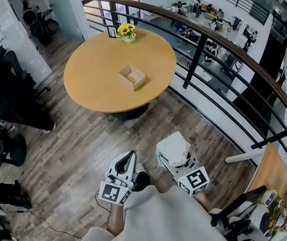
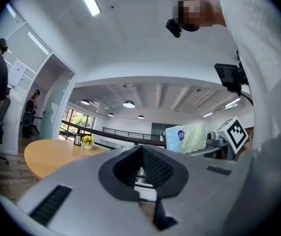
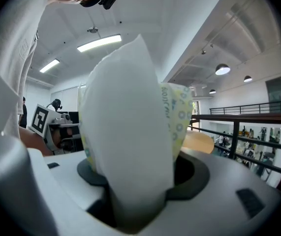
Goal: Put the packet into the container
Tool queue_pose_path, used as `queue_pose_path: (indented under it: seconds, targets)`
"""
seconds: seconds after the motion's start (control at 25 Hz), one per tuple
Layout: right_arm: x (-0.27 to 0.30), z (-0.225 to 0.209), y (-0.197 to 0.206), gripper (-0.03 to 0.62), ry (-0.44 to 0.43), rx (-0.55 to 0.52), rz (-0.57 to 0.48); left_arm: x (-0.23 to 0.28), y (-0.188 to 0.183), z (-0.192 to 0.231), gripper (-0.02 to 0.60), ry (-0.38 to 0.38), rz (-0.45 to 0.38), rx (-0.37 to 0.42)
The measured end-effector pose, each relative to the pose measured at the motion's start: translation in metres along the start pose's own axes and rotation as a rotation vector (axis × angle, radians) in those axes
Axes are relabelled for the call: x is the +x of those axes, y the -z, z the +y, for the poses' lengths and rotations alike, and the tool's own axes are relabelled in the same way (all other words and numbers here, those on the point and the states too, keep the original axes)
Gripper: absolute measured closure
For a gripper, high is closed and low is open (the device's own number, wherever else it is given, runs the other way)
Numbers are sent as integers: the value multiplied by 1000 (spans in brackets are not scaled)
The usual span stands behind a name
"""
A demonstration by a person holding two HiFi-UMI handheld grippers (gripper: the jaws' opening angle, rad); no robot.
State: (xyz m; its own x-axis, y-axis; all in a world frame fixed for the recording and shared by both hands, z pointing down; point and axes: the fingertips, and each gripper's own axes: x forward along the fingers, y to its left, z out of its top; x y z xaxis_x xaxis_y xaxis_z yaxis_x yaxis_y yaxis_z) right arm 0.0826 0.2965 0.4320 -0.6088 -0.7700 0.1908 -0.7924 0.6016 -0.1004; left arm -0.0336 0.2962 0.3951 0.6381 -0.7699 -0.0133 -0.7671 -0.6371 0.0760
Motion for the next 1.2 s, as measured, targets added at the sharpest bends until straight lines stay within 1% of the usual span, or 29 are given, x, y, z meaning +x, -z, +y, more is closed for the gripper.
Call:
queue_pose_path:
  seconds: [0.2,0.28,0.36,0.48,0.68,0.92,1.2]
  targets:
    - [54,-8,-25,307,-5,-10,-6,24,-16,56,577,6,-25,1]
    - [71,-10,-34,307,-11,-25,-11,32,-18,72,577,12,-31,-1]
    - [84,-13,-38,307,-4,-33,-9,39,-19,84,577,21,-31,-2]
    - [97,-19,-37,307,15,-16,7,48,-20,97,577,28,-30,-13]
    - [118,-31,-35,307,25,-11,24,60,-12,114,577,35,-22,-33]
    - [153,-48,-29,307,7,-3,17,82,-1,140,577,22,-16,-29]
    - [213,-94,-45,307,-41,27,4,139,-12,185,577,-24,-3,-4]
